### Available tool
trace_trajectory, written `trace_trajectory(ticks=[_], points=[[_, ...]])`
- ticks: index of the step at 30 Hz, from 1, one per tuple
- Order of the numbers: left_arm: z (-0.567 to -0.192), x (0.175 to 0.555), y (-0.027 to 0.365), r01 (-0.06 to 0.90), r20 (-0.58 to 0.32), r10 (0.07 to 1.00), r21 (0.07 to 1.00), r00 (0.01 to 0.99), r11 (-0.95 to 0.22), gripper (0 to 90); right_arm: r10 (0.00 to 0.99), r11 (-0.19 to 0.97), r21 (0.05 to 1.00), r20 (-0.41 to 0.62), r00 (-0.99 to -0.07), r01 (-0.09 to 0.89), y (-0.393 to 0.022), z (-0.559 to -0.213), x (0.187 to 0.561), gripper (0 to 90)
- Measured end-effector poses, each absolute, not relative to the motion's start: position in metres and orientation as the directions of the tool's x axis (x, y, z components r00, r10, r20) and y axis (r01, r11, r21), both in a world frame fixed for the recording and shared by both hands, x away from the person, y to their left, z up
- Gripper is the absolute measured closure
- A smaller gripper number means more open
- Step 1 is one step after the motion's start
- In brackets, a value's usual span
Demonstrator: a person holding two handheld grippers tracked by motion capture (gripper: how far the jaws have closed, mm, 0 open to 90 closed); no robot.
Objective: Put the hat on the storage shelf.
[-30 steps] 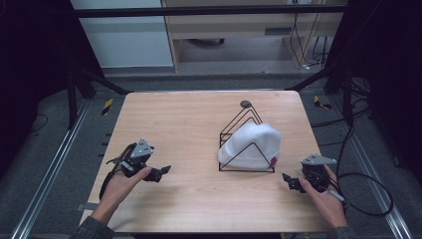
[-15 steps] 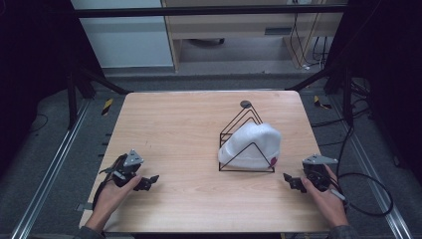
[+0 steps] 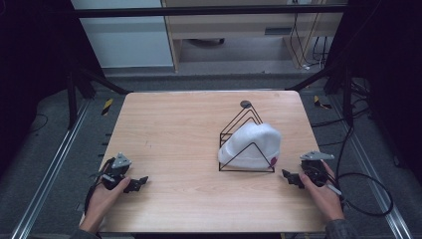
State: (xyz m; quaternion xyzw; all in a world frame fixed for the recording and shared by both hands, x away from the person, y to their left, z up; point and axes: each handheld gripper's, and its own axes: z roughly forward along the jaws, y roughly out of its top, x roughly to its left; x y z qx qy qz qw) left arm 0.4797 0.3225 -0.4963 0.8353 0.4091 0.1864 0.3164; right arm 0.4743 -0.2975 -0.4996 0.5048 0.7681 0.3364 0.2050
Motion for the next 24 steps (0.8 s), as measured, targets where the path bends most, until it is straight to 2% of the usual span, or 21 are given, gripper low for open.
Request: trace_trajectory(ticks=[3,5,9,24], points=[[-0.5,0.48,0.325,0.569,0.062,0.806,0.677,0.589,-0.467,5.5,0.916,0.262,0.723,0.021,-0.4,0.639,-0.298,-0.5,0.477,11.7],[-0.504,0.482,0.334,0.58,0.024,0.817,0.692,0.576,-0.43,4.5,0.92,0.258,0.72,0.021,-0.391,0.644,-0.298,-0.501,0.479,11.7],[-0.505,0.483,0.34,0.588,0.019,0.832,0.698,0.555,-0.408,4.2,0.926,0.254,0.715,0.015,-0.378,0.651,-0.3,-0.504,0.482,11.5],[-0.508,0.485,0.341,0.571,0.022,0.83,0.715,0.558,-0.403,1.1,0.947,0.216,0.729,0.006,-0.322,0.649,-0.298,-0.511,0.49,8.6]])
